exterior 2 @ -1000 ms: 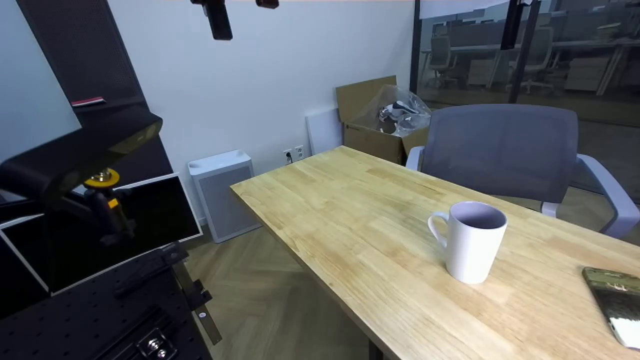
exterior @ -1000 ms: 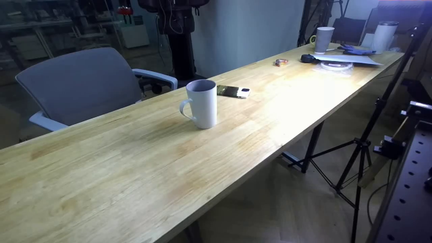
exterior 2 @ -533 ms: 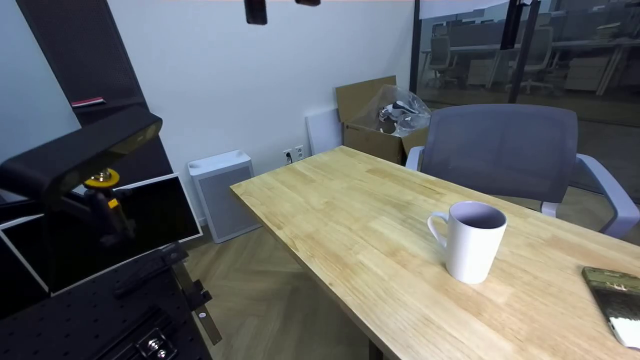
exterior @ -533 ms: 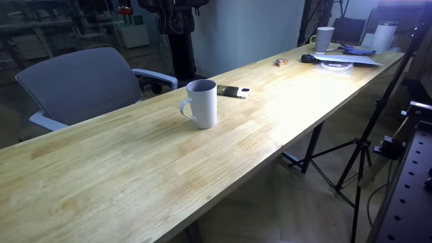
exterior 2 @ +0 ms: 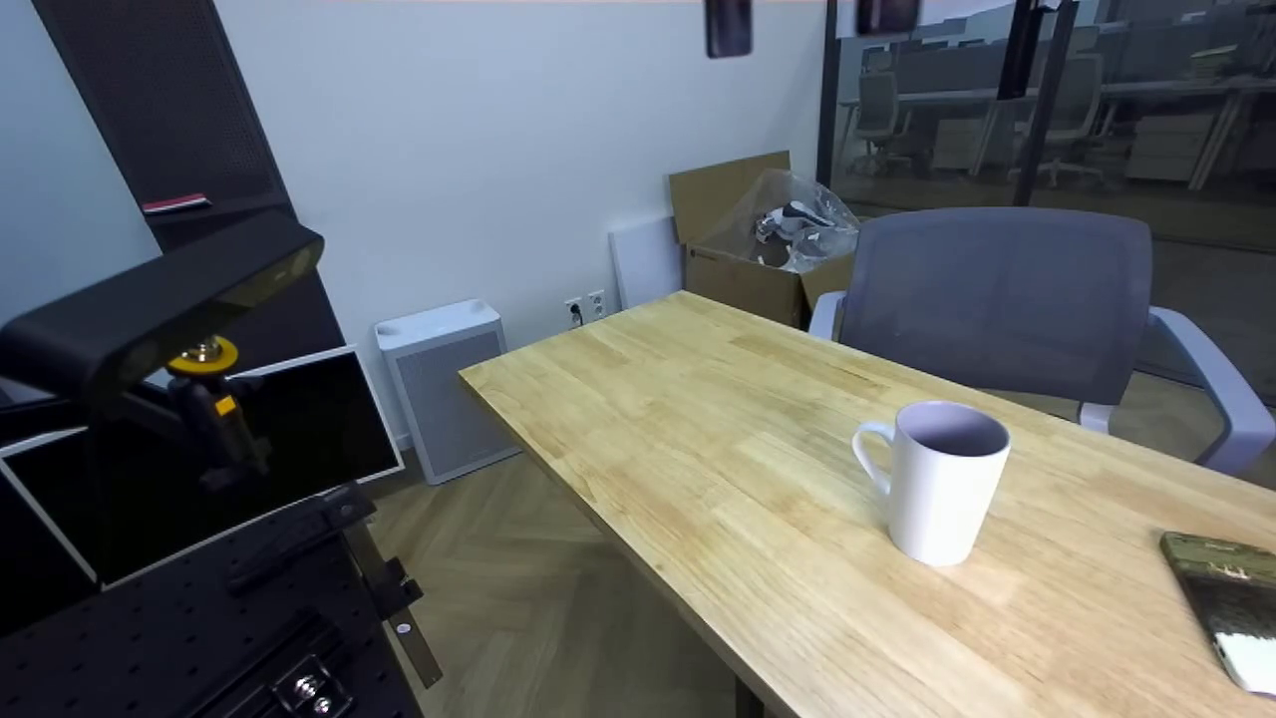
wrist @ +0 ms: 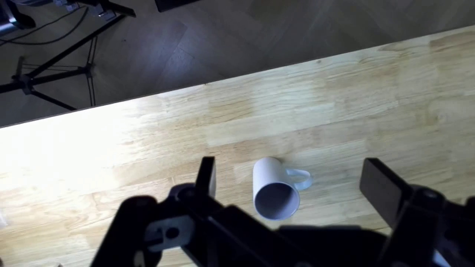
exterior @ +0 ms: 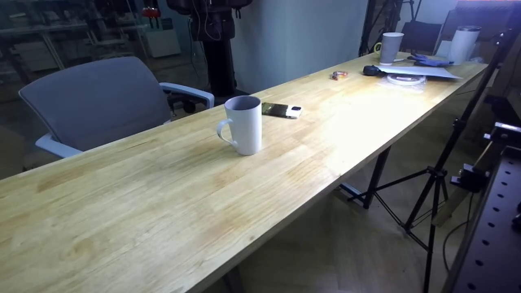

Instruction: Pick up the cup and put it on the right side of the table

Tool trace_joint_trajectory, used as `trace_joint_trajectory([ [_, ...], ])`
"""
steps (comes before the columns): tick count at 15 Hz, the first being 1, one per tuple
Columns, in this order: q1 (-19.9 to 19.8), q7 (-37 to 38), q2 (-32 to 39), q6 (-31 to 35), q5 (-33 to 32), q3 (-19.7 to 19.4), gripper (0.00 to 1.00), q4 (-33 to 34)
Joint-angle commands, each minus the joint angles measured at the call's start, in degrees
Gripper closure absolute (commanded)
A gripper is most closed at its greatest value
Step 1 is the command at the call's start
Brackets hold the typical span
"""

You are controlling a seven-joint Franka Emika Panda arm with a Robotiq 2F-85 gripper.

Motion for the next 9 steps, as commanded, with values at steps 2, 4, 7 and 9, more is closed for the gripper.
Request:
trace_joint_trajectory([
  [2,-4.0,0.1,8.6,5.9,-2.8,-2.7,0.00,4.8],
  [4,-5.1,0.2,12.8,7.0,-3.7,-3.8,0.00,7.8],
  [7,-5.9,0.1,18.8,5.5,-4.9,-5.2,0.00,13.7],
  [9,-5.2,-0.3,15.3,7.5,-4.2,-5.5,0.00,9.3],
])
